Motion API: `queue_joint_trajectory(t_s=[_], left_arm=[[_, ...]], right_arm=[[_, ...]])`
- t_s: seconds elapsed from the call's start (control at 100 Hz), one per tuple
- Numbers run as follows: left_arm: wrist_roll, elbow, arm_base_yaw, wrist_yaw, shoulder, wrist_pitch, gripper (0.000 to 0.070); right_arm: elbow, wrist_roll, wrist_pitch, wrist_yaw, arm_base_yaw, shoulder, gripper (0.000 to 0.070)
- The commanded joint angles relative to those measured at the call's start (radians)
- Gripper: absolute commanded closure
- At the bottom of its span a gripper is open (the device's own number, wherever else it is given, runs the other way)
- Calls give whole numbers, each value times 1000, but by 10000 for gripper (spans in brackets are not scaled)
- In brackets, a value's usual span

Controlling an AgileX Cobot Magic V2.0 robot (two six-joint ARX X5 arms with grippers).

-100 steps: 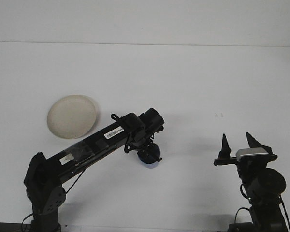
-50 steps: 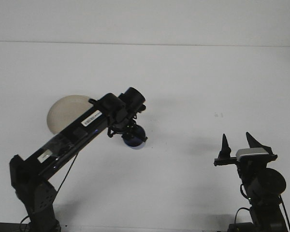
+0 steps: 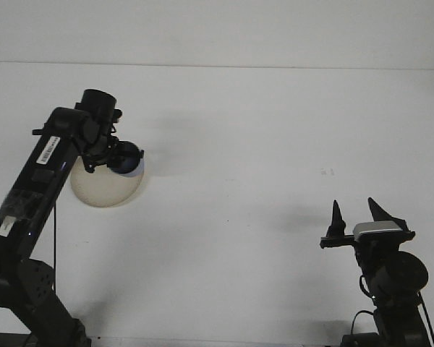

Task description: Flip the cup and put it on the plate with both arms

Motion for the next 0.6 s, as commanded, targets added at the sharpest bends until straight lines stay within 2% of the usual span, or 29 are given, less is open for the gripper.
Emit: queue_joint_trajectory(t_s=[0.0, 0.24, 0.59], left_arm=[[13, 19, 38, -5, 31, 0, 696], [31, 19, 158, -4, 85, 12, 696], [31, 18, 190, -4, 191, 22, 688]], right_arm=[[0, -1, 9, 1, 2, 5, 188], [0, -1, 10, 2, 2, 5, 188], [0, -1, 10, 5, 2, 5, 188]])
